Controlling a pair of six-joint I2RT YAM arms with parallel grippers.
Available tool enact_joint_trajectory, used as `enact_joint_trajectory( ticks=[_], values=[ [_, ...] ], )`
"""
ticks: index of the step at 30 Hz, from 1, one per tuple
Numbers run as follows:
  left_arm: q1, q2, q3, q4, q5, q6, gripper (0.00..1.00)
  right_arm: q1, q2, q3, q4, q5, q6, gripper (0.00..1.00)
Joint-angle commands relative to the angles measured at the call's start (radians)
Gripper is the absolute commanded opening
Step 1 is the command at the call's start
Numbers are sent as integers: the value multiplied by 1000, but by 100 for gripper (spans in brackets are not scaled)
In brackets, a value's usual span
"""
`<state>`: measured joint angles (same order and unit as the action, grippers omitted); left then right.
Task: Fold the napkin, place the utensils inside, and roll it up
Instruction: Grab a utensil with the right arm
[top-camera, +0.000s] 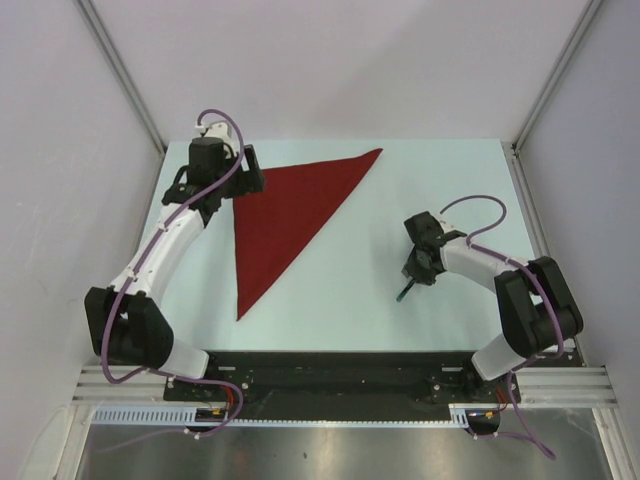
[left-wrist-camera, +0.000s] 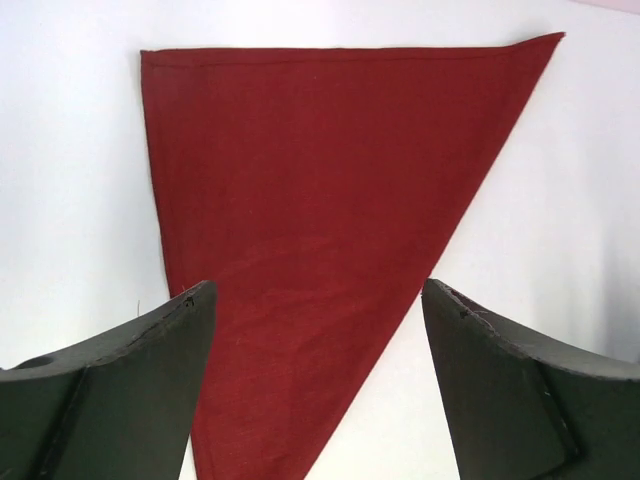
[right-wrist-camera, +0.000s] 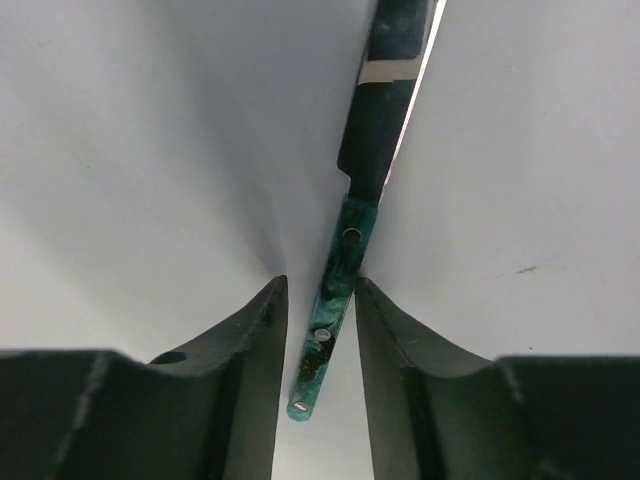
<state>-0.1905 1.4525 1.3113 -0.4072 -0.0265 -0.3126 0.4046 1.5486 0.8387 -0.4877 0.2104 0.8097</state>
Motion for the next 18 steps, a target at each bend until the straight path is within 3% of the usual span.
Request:
enact_joint_trajectory(
  ticks=[1,7,9,10,14,18],
  values=[
    [-7,-93,-3,50,2,3,88,19,77,42,-83,64,48,33],
    [-4,-112,-11,65,19,-5,88,54,87,46,-167,87,92,27],
    [-6,-110,-11,65,19,-10,88,56,97,46,-173,89,91,15],
    [-4,-107,-9,65,54,-14,88,57,102,53,-173,86,88,0],
    [8,-106,-14,73,89,-32,88,109,120,131,-183,81,81,0],
    [20,-103,-15,74,109,-45,88,218,189,314,-199,63,91,0]
  ],
)
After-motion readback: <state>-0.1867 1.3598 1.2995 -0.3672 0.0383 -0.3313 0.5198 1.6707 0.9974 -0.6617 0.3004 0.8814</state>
